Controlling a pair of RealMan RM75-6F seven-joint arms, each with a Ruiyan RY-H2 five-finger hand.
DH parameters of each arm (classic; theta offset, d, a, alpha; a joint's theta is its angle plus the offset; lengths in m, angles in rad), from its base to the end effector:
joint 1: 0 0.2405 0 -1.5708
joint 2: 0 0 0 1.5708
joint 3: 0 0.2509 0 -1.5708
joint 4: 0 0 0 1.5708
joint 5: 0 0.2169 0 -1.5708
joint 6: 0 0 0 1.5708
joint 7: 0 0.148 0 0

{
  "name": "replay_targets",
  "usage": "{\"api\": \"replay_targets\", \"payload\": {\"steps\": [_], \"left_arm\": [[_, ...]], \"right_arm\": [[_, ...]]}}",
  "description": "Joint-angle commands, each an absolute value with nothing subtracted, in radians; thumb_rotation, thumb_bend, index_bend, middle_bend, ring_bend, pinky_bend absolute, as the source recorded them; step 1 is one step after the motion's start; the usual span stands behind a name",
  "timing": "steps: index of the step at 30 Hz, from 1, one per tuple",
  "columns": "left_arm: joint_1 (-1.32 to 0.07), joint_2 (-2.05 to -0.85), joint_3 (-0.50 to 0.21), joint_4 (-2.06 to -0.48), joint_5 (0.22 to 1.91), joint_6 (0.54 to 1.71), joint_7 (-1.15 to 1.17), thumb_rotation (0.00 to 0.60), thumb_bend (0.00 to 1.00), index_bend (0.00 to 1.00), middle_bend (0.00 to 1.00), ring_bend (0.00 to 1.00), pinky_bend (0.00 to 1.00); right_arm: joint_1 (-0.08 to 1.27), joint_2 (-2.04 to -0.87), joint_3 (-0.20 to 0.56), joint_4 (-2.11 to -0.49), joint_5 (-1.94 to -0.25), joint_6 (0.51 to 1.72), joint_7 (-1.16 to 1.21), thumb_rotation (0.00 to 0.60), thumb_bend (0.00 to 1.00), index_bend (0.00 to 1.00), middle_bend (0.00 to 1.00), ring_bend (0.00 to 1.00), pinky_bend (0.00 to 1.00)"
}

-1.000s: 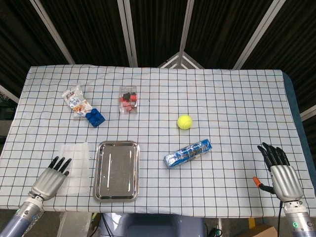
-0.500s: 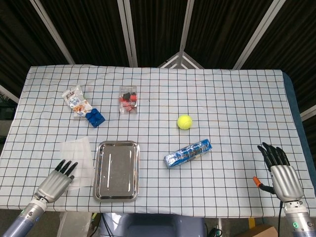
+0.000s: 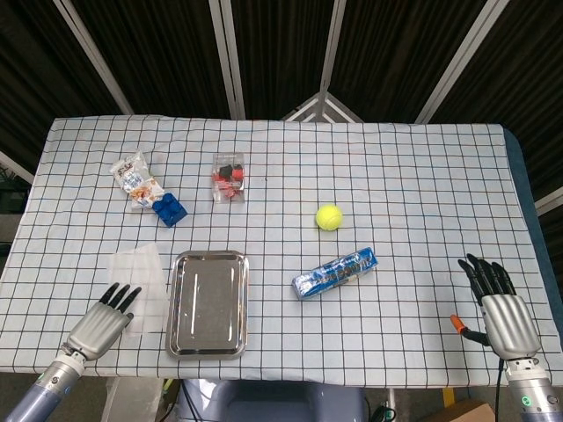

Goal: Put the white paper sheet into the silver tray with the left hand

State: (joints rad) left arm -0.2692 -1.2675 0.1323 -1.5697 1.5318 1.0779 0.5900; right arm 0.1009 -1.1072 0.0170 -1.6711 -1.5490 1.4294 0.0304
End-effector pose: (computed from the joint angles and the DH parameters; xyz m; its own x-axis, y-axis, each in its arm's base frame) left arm -0.2983 0.1770 0.0292 0.8261 0.2985 0.4781 0.5634 -0.4598 -0.6864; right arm -0.2940 -0.1810 0.1338 0.3322 -0.0905 0.9389 -0.9425 -0.0714 0.3266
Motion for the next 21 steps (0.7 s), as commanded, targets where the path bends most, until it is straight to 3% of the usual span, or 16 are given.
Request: {"api": "replay_targets", "payload": {"steps": [1,11,21], "left_arm": [[-0.269,-1.261,0.128,-1.574,1.535,1.091,0.581,0.600,0.57,0.55,0.00,0.00,0.00],[-0.286,-1.173,0.042,-1.665,1.562,1.219,0.540,0.600,0.56,0.54,0.01,0.00,0.00],[-0.324,-1.160,-0.042,-1.798,1.710,1.369,0.439,0.600,0.56,0.54,0.02,0.00,0.00]], "right_arm": [[0.101,-1.107,0.017,-1.671,-1.550,1.430,0.031,0.600,0.31,0.00,0.00,0.00,0.00],[0.102,-1.107,0.017,-1.671,-1.550,1.429,0.031,0.600,0.31,0.00,0.00,0.00,0.00],[0.102,-1.106,0.018,-1.670,-1.547,1.428,0.031,0.600,0.31,0.00,0.00,0.00,0.00]]}}
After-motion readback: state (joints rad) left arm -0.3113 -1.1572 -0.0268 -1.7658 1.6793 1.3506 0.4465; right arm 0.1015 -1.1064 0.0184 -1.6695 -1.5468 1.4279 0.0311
